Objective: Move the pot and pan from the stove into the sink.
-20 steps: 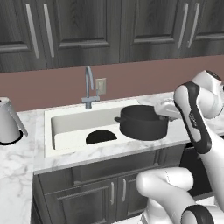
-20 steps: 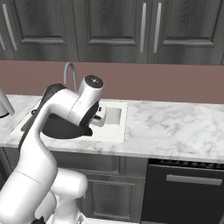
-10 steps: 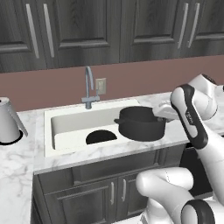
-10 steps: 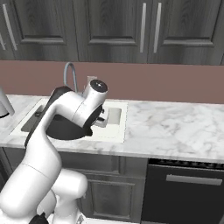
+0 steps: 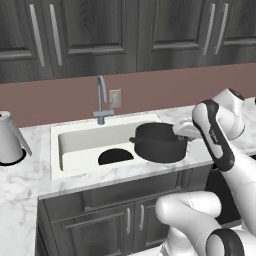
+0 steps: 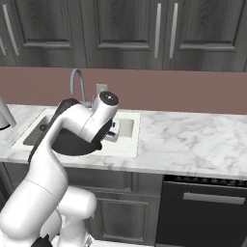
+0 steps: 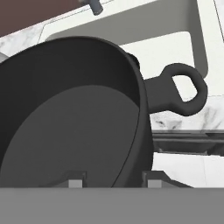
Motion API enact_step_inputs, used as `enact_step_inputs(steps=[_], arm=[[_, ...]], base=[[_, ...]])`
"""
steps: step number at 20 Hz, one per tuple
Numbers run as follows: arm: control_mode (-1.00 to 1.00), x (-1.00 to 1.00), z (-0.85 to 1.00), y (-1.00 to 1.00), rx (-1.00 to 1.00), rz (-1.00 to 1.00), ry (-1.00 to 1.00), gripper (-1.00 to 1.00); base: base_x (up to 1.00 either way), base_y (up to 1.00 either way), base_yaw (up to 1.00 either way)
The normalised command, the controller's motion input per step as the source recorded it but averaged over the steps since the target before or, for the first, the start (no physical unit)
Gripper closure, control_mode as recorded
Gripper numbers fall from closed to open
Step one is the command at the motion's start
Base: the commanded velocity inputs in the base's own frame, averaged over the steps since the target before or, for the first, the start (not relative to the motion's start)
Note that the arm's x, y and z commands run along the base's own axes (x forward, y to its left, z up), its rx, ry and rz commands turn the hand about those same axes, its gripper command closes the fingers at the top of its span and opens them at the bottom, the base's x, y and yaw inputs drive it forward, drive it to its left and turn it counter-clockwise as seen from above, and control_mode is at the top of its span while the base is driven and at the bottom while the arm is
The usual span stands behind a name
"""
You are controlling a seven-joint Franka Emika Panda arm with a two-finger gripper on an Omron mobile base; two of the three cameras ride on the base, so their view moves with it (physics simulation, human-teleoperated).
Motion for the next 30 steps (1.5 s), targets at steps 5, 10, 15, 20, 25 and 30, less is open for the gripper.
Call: enact_step_inputs(steps=[5, 10, 15, 20, 25, 30], arm=[[-1.0, 0.21, -0.2, 0.05, 0.0, 0.0, -0.05, 1.0], [-1.0, 0.41, -0.3, 0.04, 0.0, 0.0, -0.04, 1.0], [-1.0, 0.46, -0.27, 0.04, -0.01, 0.0, -0.04, 1.0], [-1.0, 0.58, -0.29, 0.04, 0.0, -0.01, -0.02, 1.0], [-1.0, 0.61, -0.22, 0.11, 0.0, -0.04, -0.02, 1.0], [-1.0, 0.55, -0.18, 0.17, 0.0, -0.06, -0.01, 1.0]], base=[[0.0, 0.0, 0.0], [0.0, 0.0, 0.0], [0.0, 0.0, 0.0], [0.0, 0.0, 0.0], [0.0, 0.0, 0.0], [0.0, 0.0, 0.0]])
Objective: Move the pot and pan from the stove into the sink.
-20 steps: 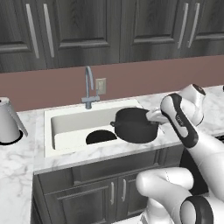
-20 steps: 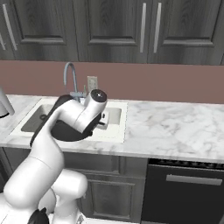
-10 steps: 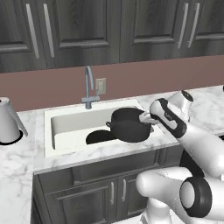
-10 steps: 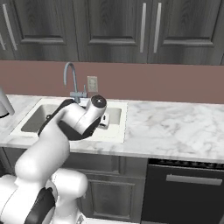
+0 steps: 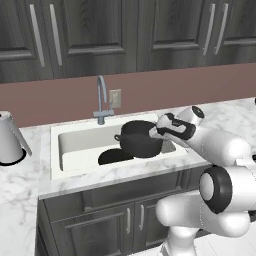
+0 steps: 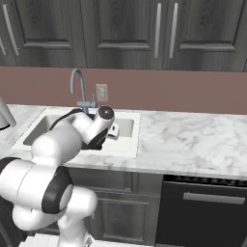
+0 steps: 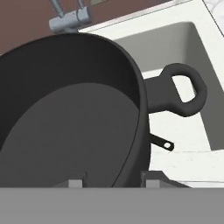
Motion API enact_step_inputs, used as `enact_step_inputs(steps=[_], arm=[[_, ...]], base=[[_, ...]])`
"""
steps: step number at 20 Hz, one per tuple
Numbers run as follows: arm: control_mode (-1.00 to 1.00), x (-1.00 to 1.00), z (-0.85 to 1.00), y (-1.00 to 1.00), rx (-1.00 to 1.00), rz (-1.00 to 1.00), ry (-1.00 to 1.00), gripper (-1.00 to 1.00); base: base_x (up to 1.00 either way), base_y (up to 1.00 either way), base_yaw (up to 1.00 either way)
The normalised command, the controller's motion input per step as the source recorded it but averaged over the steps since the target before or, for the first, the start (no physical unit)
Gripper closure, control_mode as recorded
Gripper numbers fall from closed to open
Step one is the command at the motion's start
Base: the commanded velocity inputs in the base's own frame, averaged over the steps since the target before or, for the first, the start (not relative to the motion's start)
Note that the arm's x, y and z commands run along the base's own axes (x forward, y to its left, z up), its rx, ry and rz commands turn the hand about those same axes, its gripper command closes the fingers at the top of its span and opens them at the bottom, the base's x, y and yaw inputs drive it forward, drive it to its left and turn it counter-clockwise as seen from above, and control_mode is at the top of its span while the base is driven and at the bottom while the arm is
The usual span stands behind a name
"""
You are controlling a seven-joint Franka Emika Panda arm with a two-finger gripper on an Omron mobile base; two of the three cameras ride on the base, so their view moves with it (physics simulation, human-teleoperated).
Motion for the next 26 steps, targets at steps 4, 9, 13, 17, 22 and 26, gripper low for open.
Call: enact_step_inputs(steps=[4, 9, 13, 17, 22, 26], arm=[[-1.0, 0.37, -0.28, 0.12, 0.0, -0.01, 0.0, 1.0], [-1.0, 0.37, -0.2, 0.14, 0.0, -0.01, 0.0, 1.0], [-1.0, 0.41, -0.15, 0.14, 0.0, -0.01, 0.0, 1.0], [-1.0, 0.44, -0.29, 0.15, -0.03, -0.02, 0.0, 1.0], [-1.0, 0.4, -0.43, 0.16, -0.09, 0.0, 0.01, 1.0], [-1.0, 0.4, -0.4, 0.13, -0.07, 0.0, 0.0, 1.0]], base=[[0.0, 0.0, 0.0], [0.0, 0.0, 0.0], [0.0, 0.0, 0.0], [0.0, 0.0, 0.0], [0.0, 0.0, 0.0], [0.0, 0.0, 0.0]])
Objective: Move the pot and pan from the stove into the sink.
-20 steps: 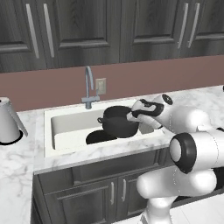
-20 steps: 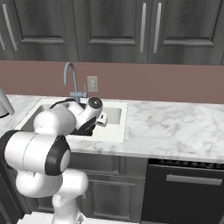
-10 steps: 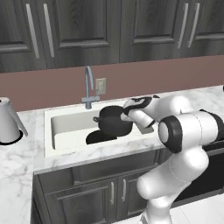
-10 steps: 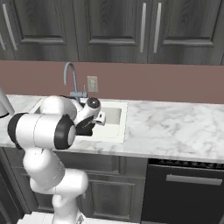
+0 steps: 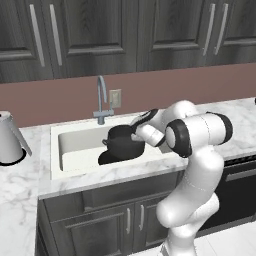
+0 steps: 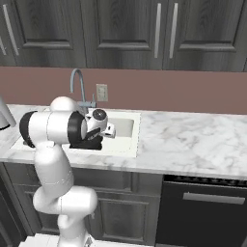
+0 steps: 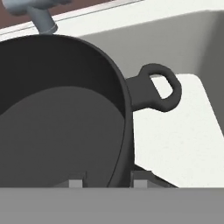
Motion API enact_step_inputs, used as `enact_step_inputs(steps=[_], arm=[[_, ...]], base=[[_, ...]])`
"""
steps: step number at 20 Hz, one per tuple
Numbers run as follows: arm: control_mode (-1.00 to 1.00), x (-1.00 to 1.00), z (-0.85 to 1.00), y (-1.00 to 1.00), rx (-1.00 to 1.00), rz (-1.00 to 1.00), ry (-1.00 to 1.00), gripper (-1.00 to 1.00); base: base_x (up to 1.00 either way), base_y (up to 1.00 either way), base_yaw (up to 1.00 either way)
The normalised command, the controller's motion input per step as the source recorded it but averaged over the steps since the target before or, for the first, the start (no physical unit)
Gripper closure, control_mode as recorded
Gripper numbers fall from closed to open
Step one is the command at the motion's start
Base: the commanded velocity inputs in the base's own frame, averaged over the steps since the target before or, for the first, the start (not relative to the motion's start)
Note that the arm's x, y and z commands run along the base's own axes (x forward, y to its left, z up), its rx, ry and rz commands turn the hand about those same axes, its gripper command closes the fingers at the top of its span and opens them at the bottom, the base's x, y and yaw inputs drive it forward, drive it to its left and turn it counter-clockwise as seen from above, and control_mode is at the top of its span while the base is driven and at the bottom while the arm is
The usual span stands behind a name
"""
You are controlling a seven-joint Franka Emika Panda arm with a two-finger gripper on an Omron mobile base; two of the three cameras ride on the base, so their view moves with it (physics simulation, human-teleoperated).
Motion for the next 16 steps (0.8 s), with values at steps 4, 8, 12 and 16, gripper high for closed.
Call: enact_step_inputs(steps=[4, 8, 12, 16], arm=[[-1.0, 0.42, -0.39, 0.13, -0.07, 0.0, 0.0, 1.0], [-1.0, 0.34, -0.34, 0.08, -0.05, 0.0, 0.0, 1.0], [-1.0, 0.09, -0.19, 0.01, -0.04, 0.0, 0.0, -1.0], [-1.0, 0.0, 0.0, 0.0, 0.0, 0.0, 0.0, -1.0]], base=[[0.0, 0.0, 0.0], [0.0, 0.0, 0.0], [0.0, 0.0, 0.0], [0.0, 0.0, 0.0]])
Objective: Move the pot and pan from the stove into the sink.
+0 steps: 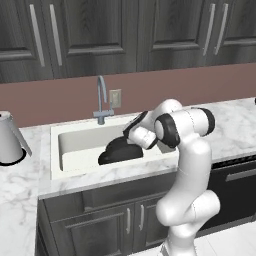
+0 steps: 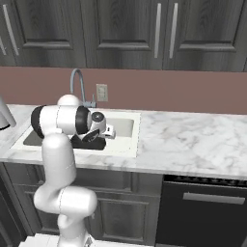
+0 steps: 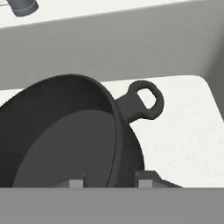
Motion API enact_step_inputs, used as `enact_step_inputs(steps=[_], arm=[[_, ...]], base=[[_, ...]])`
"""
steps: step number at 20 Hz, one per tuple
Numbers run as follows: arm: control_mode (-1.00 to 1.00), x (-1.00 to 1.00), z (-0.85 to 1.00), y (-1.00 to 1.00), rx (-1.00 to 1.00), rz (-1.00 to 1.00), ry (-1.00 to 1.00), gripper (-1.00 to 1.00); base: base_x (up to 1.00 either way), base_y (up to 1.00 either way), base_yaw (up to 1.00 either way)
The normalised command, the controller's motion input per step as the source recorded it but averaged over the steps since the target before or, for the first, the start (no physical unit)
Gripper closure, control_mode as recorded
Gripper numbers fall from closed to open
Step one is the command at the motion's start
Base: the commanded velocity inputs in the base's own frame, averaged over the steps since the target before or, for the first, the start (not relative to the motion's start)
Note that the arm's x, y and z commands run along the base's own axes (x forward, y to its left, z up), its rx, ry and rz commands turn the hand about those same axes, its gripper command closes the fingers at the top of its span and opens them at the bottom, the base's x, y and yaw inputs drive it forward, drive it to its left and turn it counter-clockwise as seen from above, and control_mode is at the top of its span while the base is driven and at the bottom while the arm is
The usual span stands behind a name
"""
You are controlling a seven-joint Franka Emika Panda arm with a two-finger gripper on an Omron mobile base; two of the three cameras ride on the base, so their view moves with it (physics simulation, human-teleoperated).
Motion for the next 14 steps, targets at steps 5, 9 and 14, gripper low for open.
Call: enact_step_inputs(steps=[5, 9, 14], arm=[[-1.0, -0.01, 0.24, -0.01, 0.01, 0.0, -0.06, -1.0], [-1.0, 0.0, 0.77, 0.0, 0.04, -0.01, -0.14, -1.0], [-1.0, -0.09, 0.92, 0.0, 0.05, 0.0, -0.15, -1.0]], base=[[0.0, 0.0, 0.0], [0.0, 0.0, 0.0], [0.0, 0.0, 0.0]])
